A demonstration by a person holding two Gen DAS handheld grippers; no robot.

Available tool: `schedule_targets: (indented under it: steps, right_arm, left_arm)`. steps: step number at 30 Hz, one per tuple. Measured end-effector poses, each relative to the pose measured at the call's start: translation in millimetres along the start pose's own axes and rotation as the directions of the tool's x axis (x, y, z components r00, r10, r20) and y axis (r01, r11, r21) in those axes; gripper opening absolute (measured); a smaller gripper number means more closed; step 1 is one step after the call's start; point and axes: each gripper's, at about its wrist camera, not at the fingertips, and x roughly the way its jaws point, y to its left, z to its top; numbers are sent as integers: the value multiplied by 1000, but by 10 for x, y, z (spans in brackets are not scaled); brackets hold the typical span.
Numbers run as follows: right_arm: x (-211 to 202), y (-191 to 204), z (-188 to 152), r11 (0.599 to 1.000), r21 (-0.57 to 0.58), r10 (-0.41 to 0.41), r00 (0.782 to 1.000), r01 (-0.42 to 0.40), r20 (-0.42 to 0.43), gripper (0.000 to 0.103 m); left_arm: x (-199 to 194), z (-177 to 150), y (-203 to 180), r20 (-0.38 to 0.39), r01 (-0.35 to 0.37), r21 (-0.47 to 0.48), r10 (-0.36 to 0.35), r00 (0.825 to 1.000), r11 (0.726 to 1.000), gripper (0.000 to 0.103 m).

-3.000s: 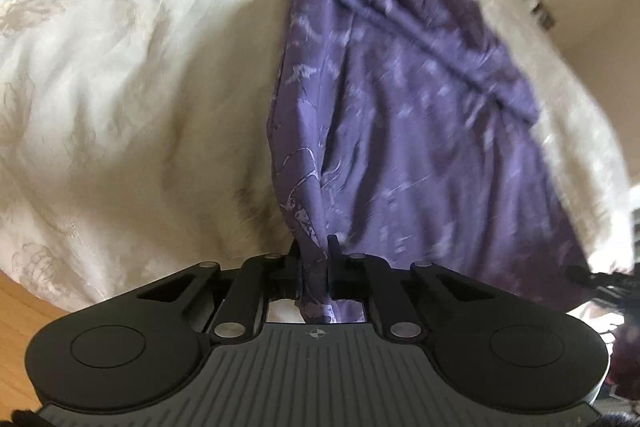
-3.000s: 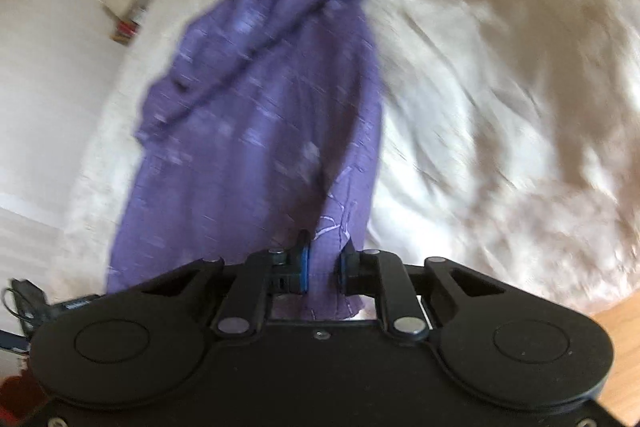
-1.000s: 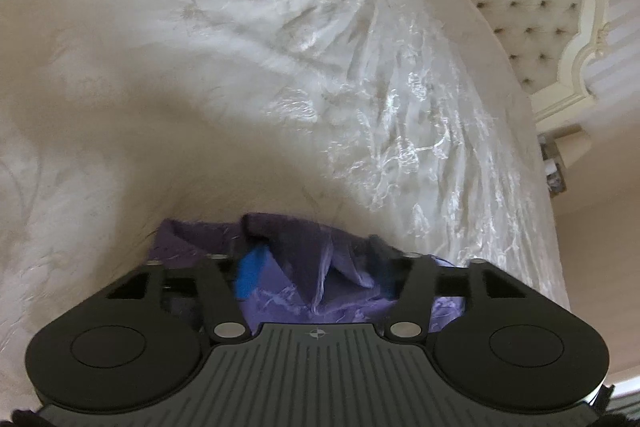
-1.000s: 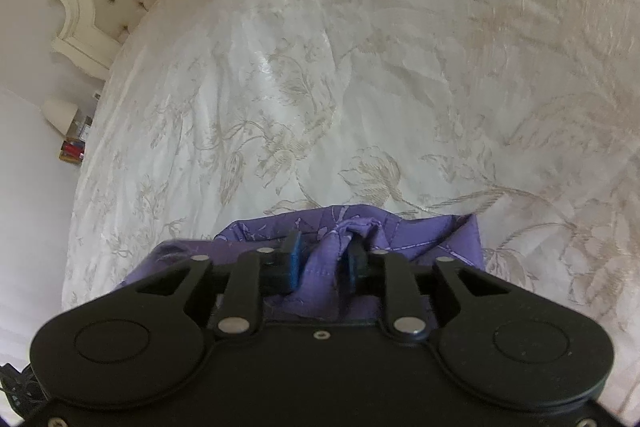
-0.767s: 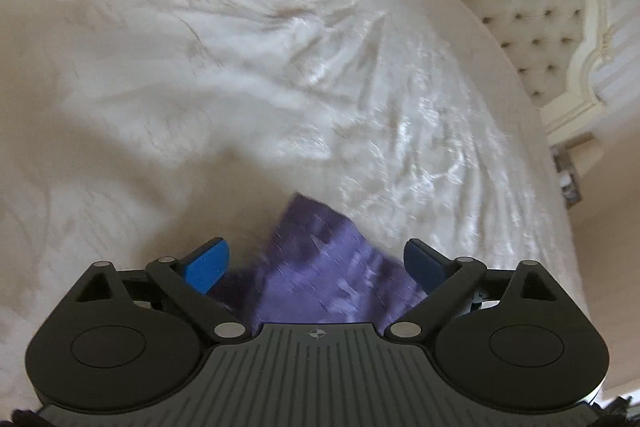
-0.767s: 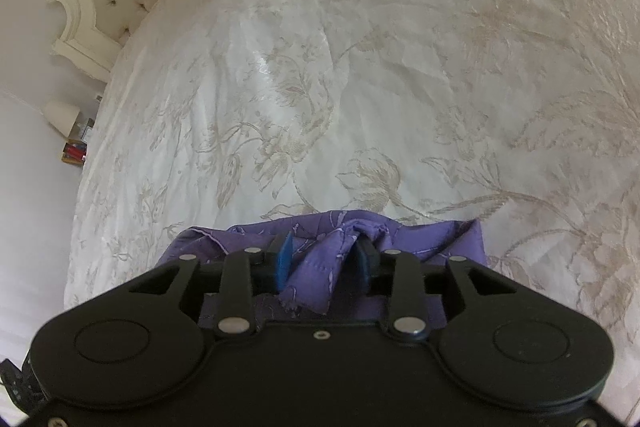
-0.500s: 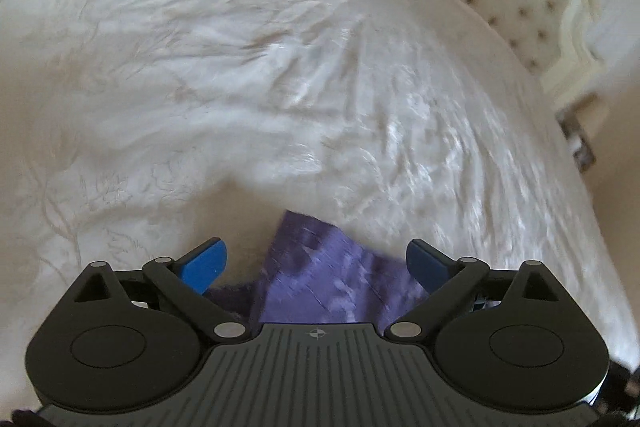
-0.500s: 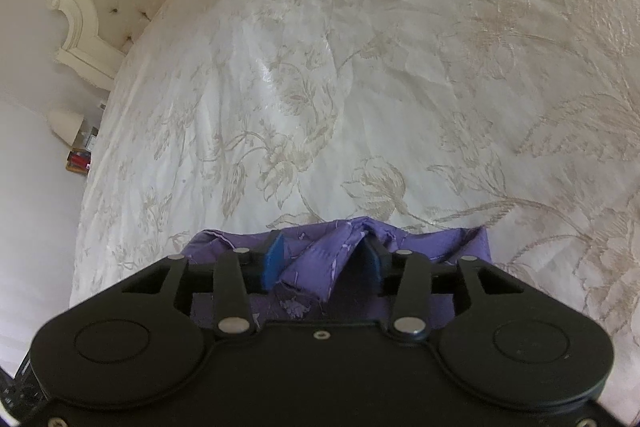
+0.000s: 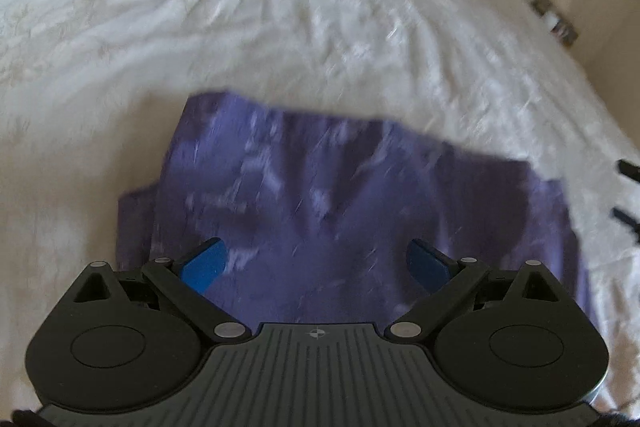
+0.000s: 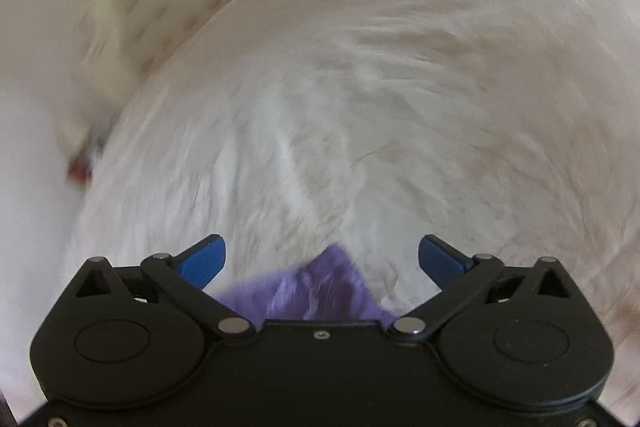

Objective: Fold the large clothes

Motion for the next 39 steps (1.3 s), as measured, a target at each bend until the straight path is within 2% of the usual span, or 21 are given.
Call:
schedule_targets:
  steps: [3,5,7,9,12,14,15,16,18,20,23,26,27,30,33,35,39]
  right_arm:
    - [-41,362,-234,980,-199,-18,999,11,-35,103]
    - [-46,583,-418,955,-297,-25,998,7,-57,103]
    - [-27,770,-601,927,-374,-30,996,-5,-87,103]
    - [-15,963,-805,896,-445,-36,994,-14,-104,102]
    - [-24,1278,-1106,834,-552,-47,996,-4,-78,102]
    - [2,1472,-1275,795,-606,-79,995,29,-56,101]
    - [41,1545,-1324,782,-624,-84,994,21,-72,99]
    - [82,1600,-1364,775,-631,-61,992,-24,-113,87]
    - [184,1684,-1413,770,-630,-30,980,-104,-198,76]
    - [318,1773,-1497,740,-663,-53,974,-111,-222,75]
    - [535,1796,-1583,673,-734,-100,972,-93,-215,75]
    - [786,1720,-1500,621,-784,-198,970,11,-143,75]
    - [860,1665,-1420,629,-776,-215,967,32,-135,77]
    - [1059,1427,-1134,691,-714,-278,952,109,-124,87]
    - [1134,1126,-865,782,-602,-316,936,164,-156,89]
    - [1089,1029,-777,806,-557,-331,932,199,-146,89]
    - [785,980,-747,835,-519,-279,954,185,-110,87]
  left_arm:
    - [202,-104,50,-68,-74,9,74,995,997,98]
    - [323,-167,103,-90,-80,13,81,993,997,99]
    - [406,-198,149,-94,-72,8,72,993,997,103]
    - [455,-200,163,-97,-74,6,74,993,997,103]
    - [475,-201,134,-81,-95,3,95,992,995,103]
    - [475,-221,127,-63,-104,-2,104,993,995,103]
    - [478,-234,119,-57,-107,3,107,993,994,103]
    - [474,-255,115,-52,-108,5,108,993,994,103]
    - [471,-258,126,-46,-106,6,106,993,994,103]
    - [472,-245,141,-47,-102,6,102,994,995,103]
    - [470,-239,141,-52,-100,8,100,994,995,103]
    - [461,-239,142,-54,-97,9,97,994,995,103]
    - [466,-241,138,-54,-96,13,97,994,995,103]
    - [460,-221,121,-64,-97,22,99,993,995,103]
    - [424,-124,75,-108,-101,35,104,989,994,102]
    - [303,-54,15,-96,-109,24,111,989,994,101]
    - [107,39,-227,-38,-57,29,58,998,998,101]
